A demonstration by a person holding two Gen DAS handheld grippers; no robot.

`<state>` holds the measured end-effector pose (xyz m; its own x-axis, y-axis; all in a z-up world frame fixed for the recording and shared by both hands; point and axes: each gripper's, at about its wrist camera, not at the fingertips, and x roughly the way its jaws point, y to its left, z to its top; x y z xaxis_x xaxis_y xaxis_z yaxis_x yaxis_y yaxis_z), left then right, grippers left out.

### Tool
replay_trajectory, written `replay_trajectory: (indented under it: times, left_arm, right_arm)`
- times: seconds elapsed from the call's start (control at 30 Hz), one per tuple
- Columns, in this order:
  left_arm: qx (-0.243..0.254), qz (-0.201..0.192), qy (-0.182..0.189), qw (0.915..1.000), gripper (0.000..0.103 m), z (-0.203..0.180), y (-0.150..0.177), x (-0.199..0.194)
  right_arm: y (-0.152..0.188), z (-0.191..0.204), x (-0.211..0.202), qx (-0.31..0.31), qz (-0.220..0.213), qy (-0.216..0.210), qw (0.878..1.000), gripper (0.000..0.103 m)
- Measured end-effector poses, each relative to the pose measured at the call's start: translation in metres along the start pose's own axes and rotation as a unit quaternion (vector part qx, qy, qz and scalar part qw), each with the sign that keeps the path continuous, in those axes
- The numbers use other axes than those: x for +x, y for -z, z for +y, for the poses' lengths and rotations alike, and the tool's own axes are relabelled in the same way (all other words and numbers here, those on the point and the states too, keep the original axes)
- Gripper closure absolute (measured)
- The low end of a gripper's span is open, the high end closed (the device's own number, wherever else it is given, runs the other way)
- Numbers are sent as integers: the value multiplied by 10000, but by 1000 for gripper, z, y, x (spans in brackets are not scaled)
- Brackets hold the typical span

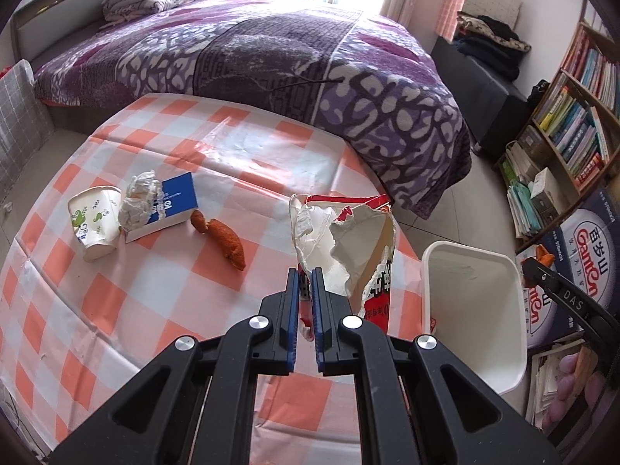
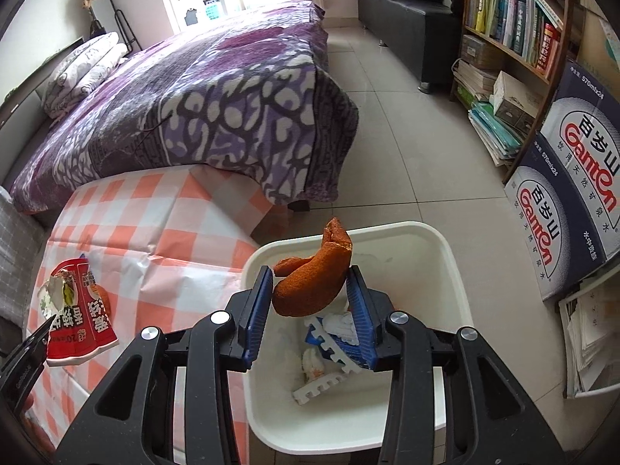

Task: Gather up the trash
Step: 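Carry both items to the white bin and open both tools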

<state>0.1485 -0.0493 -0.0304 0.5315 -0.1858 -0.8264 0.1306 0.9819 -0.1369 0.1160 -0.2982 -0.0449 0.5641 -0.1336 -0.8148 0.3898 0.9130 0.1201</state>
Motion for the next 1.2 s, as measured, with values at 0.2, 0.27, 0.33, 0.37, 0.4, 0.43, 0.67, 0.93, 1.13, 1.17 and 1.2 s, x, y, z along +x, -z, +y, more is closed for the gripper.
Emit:
replay_trajectory:
  times: [0.2,0.27,0.33,0.37,0.4,0.43,0.67,0.93,1.13,1.17,1.2]
  left_arm:
    - [191,186,243,9994,96,-32,8,11]
    - [260,241,312,9989,96,-42,12,15]
    - [309,319,395,9982,96,-51,16,20]
    - [306,378,467,9977,96,-56,18,22]
    - [294,444,560,9970,96,-60,19,25]
    - [287,501,633,9963,96,-63,22,27]
    - [310,880,1219,9882,96,-92,33,41]
    - [353,1174,1770,9766,68,-112,45,50]
    - [218,1011,1537,9827,67,-94,36,47]
    - [213,979,1467,9841,66,-91,35,47]
    - [205,956,1403,9853,63,-87,34,47]
  right_arm:
    - [-1,-31,-4,265,-53,319,9991,28]
    - [-2,-40,-3,320,-21,405,9987,24]
    - [-3,-48,-3,375,4,465,9982,18]
    - [-3,-50,-4,394,4,485,9980,18]
    - [-3,-52,-4,411,-5,501,9979,16]
    - [-4,-54,-5,421,-16,504,9978,15]
    - [-6,-65,-12,480,-144,557,9972,13]
    - [-10,-69,-13,594,-137,532,9967,13]
    - [-10,-57,-11,529,-106,434,9976,11]
    - [-10,-55,-11,516,-98,408,9978,11]
    - [-9,-52,-11,500,-94,373,9980,11]
